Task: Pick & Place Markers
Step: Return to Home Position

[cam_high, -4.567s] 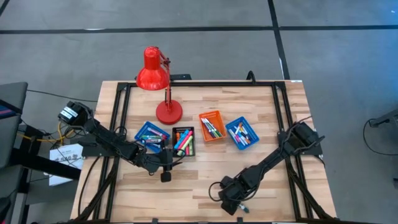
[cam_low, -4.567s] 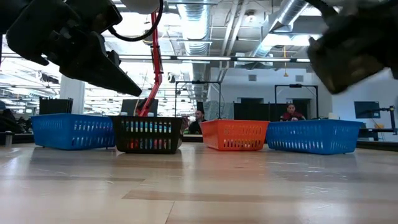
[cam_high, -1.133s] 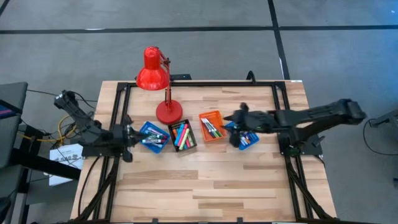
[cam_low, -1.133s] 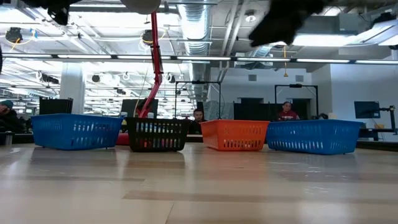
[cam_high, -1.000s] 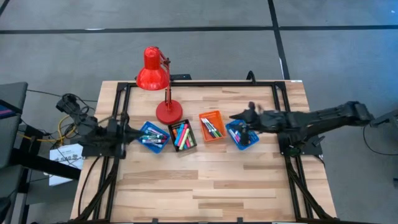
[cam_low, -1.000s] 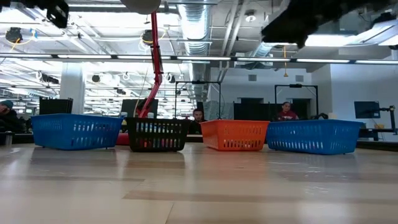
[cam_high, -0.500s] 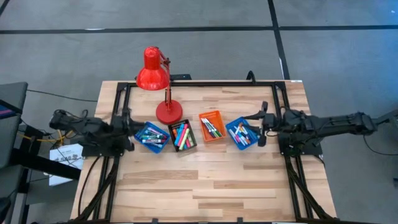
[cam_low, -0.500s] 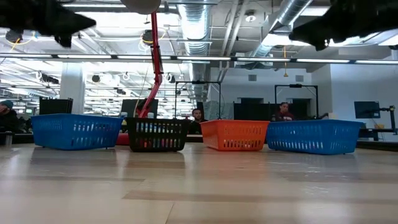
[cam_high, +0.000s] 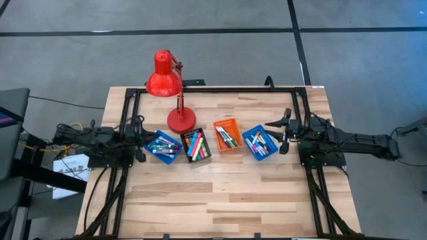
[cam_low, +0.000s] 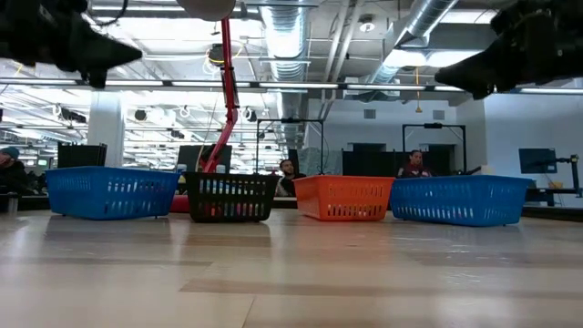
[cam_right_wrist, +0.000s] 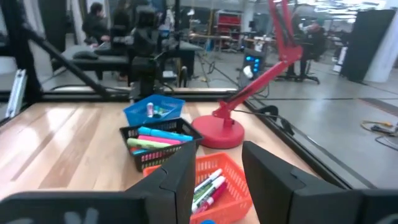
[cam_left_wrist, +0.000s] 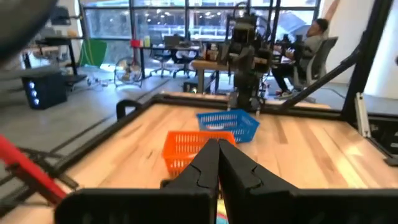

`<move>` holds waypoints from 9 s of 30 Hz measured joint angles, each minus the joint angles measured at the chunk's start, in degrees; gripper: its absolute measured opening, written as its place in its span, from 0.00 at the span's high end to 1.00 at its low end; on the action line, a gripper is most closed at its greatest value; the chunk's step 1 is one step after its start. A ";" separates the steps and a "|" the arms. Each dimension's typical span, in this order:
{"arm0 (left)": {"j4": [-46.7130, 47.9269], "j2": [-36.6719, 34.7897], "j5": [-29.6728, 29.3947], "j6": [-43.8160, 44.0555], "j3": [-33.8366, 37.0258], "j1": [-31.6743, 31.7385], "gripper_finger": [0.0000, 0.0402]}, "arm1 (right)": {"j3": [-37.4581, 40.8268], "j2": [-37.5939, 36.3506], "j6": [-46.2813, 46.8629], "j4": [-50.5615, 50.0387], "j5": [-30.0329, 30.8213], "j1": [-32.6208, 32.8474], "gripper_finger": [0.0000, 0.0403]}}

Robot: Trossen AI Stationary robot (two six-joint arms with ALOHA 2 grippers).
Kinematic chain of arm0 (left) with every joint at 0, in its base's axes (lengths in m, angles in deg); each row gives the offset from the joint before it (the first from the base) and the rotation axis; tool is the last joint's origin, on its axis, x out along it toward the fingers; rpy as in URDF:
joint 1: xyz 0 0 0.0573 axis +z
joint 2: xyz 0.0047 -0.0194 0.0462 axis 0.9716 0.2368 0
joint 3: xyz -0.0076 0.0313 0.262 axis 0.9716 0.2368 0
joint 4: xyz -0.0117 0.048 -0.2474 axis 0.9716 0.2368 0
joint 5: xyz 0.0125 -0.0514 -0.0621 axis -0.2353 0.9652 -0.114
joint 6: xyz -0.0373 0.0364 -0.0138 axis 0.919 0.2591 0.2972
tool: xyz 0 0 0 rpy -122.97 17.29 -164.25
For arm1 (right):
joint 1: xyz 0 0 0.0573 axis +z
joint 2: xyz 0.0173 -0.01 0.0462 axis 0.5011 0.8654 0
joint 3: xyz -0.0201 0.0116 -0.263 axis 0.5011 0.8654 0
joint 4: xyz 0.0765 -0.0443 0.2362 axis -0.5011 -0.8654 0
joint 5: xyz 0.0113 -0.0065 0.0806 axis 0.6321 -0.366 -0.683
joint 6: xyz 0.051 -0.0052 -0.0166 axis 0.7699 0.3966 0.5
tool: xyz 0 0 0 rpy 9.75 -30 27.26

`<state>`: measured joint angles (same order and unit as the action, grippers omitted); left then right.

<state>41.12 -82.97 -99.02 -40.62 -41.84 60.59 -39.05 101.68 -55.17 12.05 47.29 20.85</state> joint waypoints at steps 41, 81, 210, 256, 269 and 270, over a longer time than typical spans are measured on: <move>-14.81 0.35 3.99 10.11 9.46 1.99 0.99 | 9.43 -16.02 1.92 -1.52 -6.47 -4.20 0.71; -15.17 0.37 3.99 10.12 9.44 1.99 0.99 | 9.52 -16.02 1.95 -1.52 -6.42 -4.20 0.71; -15.17 0.37 3.99 10.11 9.42 1.98 0.99 | 9.53 -16.01 1.96 -1.52 -6.43 -4.20 0.71; -15.18 0.36 3.98 10.11 9.42 1.98 0.99 | 9.54 -16.02 1.96 -1.53 -6.42 -4.20 0.71; -15.18 0.37 3.98 10.10 9.42 1.99 0.99 | 9.52 -16.01 1.96 -1.54 -6.42 -4.21 0.71; -15.17 0.37 3.97 10.10 9.42 1.98 0.99 | 9.53 -16.01 1.95 -1.52 -6.42 -4.20 0.71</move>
<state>25.94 -82.60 -95.05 -30.53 -32.42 62.57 -29.52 85.67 -53.22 10.53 40.87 16.65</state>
